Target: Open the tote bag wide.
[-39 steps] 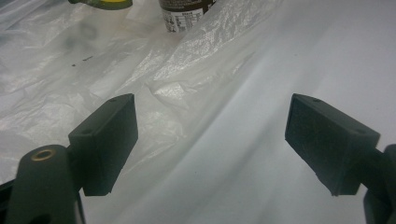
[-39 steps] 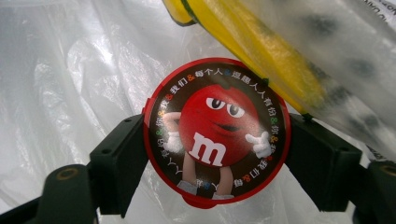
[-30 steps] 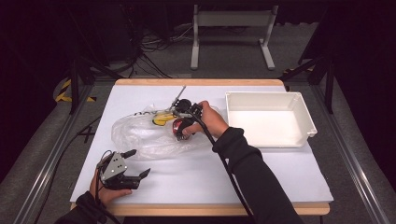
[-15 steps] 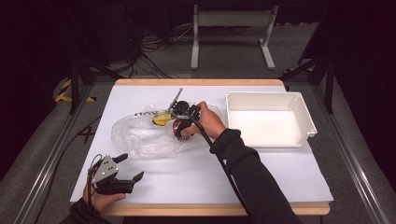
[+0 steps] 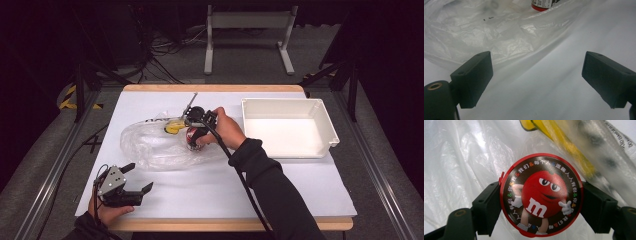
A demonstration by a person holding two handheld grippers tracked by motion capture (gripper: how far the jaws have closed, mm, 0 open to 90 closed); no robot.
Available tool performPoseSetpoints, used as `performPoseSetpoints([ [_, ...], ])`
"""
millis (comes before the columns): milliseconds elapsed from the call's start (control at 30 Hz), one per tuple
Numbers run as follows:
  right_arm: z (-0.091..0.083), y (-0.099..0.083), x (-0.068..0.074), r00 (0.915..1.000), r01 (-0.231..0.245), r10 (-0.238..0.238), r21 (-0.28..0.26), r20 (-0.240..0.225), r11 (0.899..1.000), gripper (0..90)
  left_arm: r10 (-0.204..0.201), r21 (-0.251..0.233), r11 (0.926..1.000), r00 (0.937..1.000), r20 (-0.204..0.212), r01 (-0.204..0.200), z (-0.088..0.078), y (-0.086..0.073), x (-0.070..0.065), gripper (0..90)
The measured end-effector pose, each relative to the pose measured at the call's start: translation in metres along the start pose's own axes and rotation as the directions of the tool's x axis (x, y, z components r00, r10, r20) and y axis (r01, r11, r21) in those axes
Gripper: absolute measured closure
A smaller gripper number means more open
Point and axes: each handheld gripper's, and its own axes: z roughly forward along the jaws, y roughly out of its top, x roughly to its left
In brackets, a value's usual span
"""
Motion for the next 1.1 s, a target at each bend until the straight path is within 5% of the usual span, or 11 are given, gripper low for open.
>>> performPoseSetpoints([
  [400, -0.022, 0.000, 0.006, 0.9972, 0.075, -0.075, 0.011, -0.001, 0.997, 24.4, 0.007, 0.017, 0.9998, 0.9999, 0.007, -0.008, 0.002, 0.001, 0.000, 11.2],
  [1100, -0.058, -0.003, 0.002, 0.9982, 0.058, -0.058, -0.001, 0.015, 0.998, 24.5, 0.004, 0.010, 0.9999, 0.9999, 0.010, -0.004, 0.002, 0.000, 0.000, 11.0],
])
